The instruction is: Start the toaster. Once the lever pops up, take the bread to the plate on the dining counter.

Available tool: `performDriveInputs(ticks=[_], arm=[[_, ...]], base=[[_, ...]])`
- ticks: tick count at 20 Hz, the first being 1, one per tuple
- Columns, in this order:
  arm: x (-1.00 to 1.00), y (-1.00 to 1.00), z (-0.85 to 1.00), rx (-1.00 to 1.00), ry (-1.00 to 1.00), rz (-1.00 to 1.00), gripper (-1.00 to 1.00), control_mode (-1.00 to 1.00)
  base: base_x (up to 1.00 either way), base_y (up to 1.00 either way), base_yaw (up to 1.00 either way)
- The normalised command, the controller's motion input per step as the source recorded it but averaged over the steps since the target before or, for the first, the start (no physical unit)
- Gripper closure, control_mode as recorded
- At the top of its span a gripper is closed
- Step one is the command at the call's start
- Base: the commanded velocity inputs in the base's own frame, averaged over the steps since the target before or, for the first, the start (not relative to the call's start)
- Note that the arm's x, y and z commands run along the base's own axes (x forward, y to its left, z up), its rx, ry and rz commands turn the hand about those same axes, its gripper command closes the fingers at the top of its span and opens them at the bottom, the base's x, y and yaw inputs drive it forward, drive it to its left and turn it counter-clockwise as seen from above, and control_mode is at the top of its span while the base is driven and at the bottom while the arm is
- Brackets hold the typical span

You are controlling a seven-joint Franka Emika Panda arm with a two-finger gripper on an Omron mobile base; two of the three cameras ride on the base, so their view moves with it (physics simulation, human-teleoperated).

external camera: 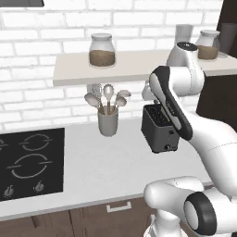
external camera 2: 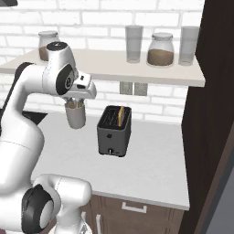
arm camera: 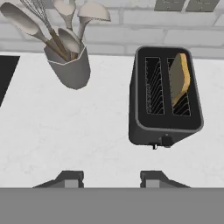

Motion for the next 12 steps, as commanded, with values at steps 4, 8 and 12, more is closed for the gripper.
performDriveInputs(ticks=[4,8,12], arm=[[0.0,-0.15,0.0,0.0,0.0,0.0,-1.0,-1.0],[-0.1,-0.43,0.0,0.04,-0.02,-0.02,-1.0,-1.0],[-0.15,-0.48,0.0,0.04,-0.04,-0.02,-1.0,-1.0]], base=[[0.0,0.0,0.0],[0.0,0.0,0.0],[0.0,0.0,0.0]])
